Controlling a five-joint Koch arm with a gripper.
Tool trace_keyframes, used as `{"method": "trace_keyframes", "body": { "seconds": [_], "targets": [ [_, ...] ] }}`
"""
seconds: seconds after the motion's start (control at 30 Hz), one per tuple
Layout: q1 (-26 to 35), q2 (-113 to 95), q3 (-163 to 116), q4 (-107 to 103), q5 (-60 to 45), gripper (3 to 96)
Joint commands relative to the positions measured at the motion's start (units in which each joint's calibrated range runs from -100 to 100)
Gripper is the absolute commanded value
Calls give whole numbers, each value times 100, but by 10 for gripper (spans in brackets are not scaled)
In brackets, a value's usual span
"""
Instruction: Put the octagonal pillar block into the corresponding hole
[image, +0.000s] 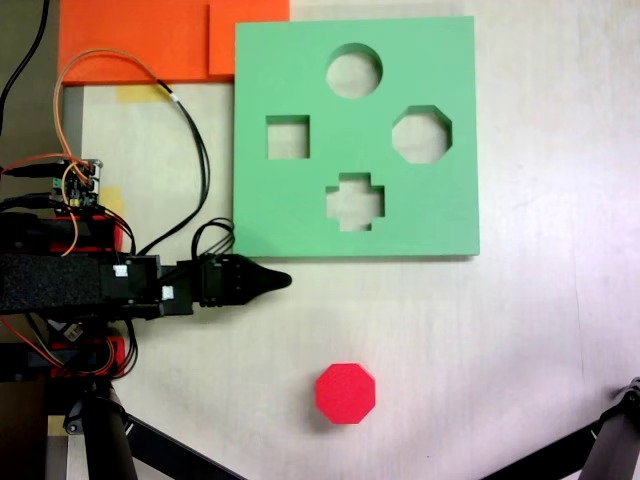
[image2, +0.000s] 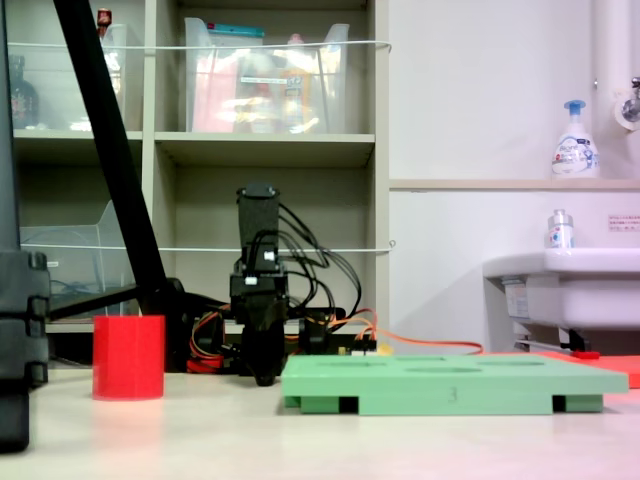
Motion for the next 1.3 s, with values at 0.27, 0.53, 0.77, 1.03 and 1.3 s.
{"method": "trace_keyframes", "body": {
  "seconds": [0.27,0.53,0.77,1.03,1.3],
  "targets": [
    [-20,-55,-88,-610,0,497],
    [-15,-55,-88,-610,0,497],
    [-15,-55,-88,-600,15,472],
    [-733,-55,-88,45,1529,452],
    [-1021,-55,4149,-5097,2984,450]
  ]
}}
